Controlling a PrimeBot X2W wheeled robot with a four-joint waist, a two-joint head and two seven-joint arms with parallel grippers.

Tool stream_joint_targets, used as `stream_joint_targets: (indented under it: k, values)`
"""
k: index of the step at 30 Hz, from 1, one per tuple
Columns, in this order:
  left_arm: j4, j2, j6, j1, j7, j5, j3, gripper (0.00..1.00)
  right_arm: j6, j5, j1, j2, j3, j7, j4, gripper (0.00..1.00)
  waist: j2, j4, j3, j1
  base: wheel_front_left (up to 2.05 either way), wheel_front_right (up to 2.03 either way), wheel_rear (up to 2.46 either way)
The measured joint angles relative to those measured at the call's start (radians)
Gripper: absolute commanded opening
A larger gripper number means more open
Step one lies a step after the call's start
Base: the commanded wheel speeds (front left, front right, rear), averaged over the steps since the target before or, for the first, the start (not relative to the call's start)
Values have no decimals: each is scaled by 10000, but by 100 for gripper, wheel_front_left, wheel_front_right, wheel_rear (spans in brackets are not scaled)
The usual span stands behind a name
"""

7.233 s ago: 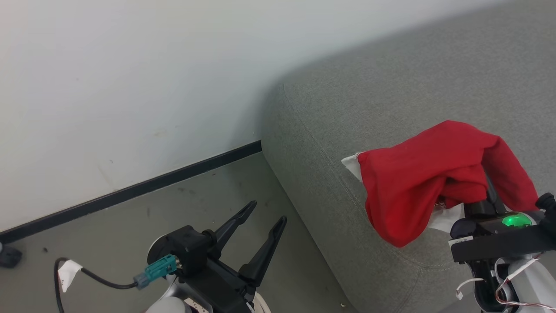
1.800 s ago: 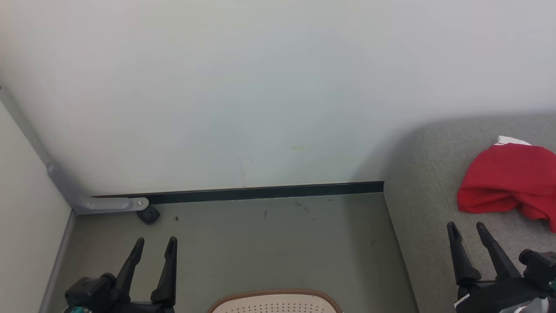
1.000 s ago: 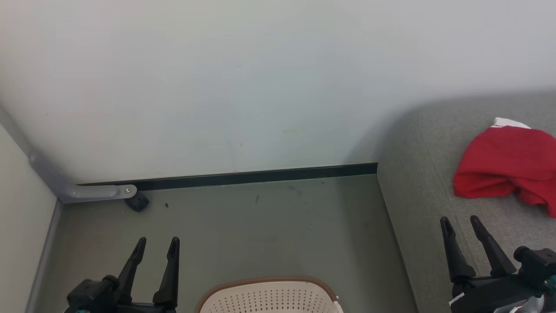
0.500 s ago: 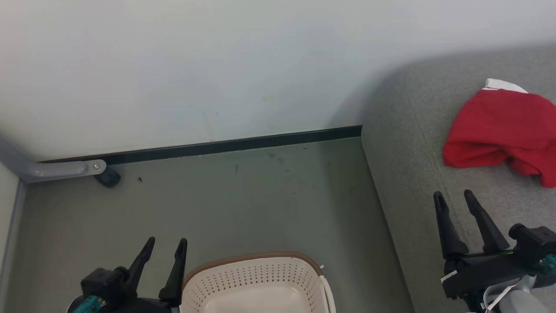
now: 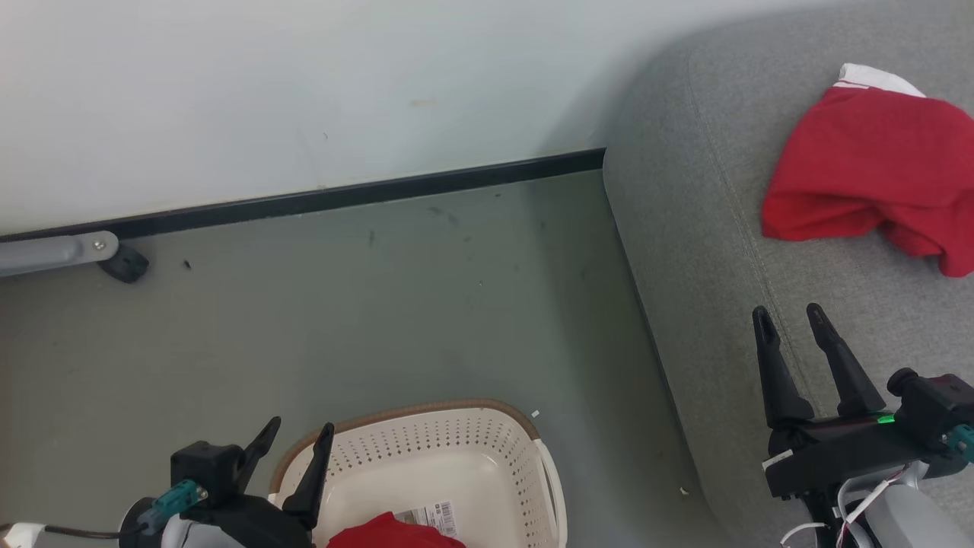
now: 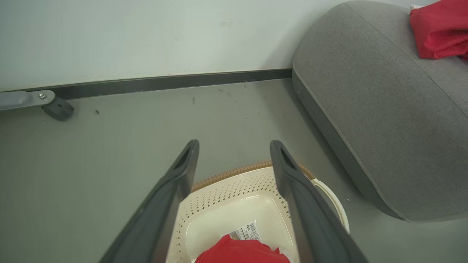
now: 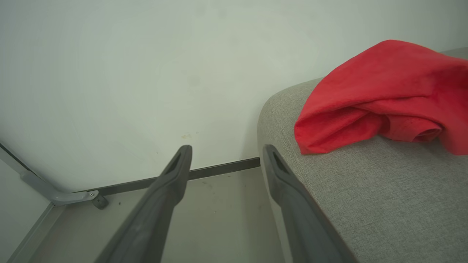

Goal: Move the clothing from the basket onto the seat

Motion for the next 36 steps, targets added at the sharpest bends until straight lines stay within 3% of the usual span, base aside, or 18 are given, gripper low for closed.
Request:
stream_joint_targets:
  k: [9,24,36]
  values:
    - [1406,-35,-265,-621,466,121,-385,100,0,-130,-523,138,-61,-23,-157,100,0,-295,904,-1,0,0,0]
    - [3233,-2,-633,-2085,1317,1582,-1810,100,67,-600,-1247,230,-82,-52,-422,100,1,-724,2486,-1,0,0,0]
    - [4429,-33,-798,-2694,1664,2104,-2523,100,92,-746,-1541,324,-174,-52,-500,100,0,-1091,3564,-2,0,0,0]
